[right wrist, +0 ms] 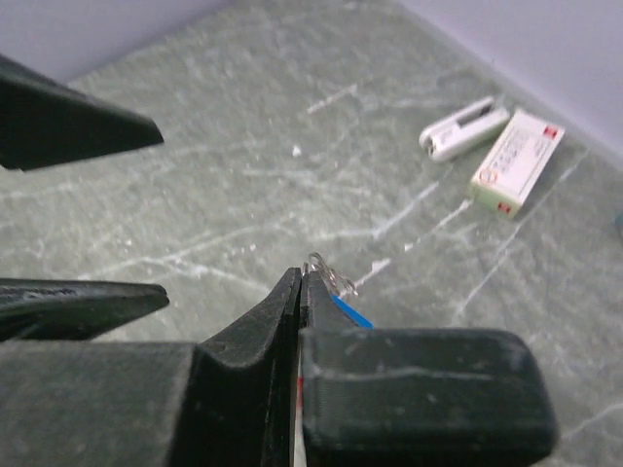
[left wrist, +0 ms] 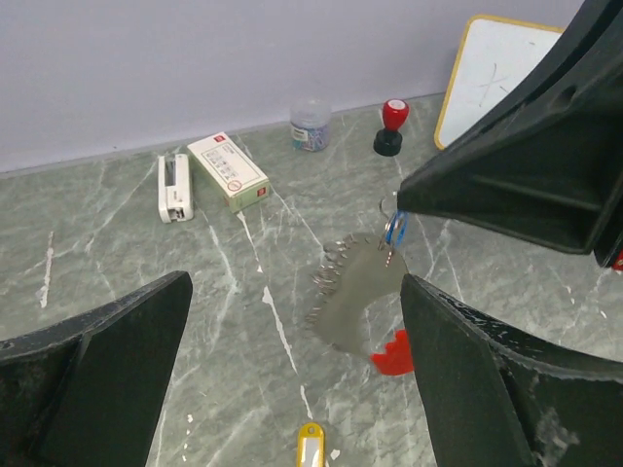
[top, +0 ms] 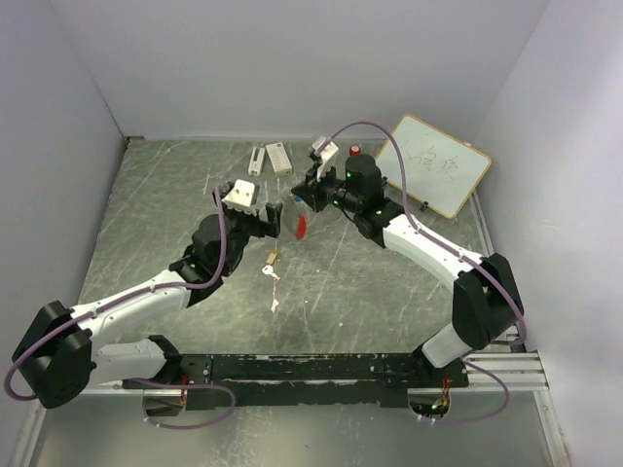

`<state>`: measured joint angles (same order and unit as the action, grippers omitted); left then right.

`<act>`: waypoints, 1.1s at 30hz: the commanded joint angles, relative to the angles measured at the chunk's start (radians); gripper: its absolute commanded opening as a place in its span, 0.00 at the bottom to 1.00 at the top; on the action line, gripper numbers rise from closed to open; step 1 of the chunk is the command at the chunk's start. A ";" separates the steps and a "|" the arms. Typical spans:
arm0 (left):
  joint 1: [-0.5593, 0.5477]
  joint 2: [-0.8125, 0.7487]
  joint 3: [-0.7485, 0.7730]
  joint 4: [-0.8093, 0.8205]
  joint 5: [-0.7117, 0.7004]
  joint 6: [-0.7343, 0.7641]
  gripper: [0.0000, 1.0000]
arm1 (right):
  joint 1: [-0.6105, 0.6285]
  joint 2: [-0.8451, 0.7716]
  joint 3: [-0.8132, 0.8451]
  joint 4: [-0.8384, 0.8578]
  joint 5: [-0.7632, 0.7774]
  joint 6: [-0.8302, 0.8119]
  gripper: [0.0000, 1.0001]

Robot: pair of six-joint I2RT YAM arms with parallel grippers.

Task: Put the keys on the keyring

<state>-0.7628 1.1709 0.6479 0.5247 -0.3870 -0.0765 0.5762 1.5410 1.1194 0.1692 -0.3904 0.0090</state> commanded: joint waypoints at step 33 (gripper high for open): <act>0.034 -0.025 0.018 -0.068 -0.021 -0.072 0.98 | -0.179 -0.048 -0.313 -0.040 0.319 0.184 0.00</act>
<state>-0.7349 1.1439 0.6479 0.4618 -0.4217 -0.1368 0.4019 1.5452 0.8257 0.1787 -0.1287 0.1837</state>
